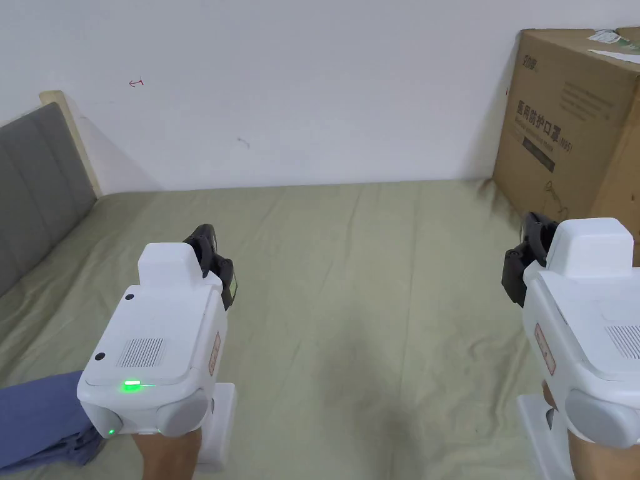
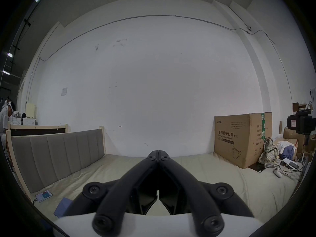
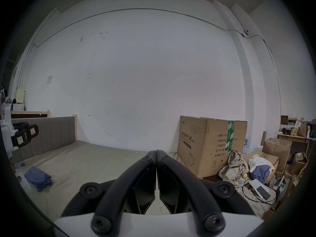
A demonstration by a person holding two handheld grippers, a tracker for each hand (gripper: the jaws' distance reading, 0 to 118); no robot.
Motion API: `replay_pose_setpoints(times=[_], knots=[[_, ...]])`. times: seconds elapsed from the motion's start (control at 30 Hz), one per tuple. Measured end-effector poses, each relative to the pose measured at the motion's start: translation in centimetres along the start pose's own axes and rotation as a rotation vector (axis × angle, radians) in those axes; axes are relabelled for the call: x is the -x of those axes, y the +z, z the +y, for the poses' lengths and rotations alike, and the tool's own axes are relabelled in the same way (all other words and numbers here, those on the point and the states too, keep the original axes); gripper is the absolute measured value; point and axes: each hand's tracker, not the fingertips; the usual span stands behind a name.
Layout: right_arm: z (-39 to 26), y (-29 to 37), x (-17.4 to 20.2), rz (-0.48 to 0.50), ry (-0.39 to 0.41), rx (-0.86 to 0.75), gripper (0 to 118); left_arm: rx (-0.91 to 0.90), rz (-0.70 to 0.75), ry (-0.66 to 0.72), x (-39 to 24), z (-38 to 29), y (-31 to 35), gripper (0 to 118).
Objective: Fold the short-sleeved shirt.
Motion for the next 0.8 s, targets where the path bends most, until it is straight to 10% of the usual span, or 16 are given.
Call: replay_pose_setpoints(times=[0.8], knots=[[-0.20,0.10,0.24,0.003,-0.006,-0.003,0,0.018,-0.004,-0.025,0.02,-0.77,0.10,0]])
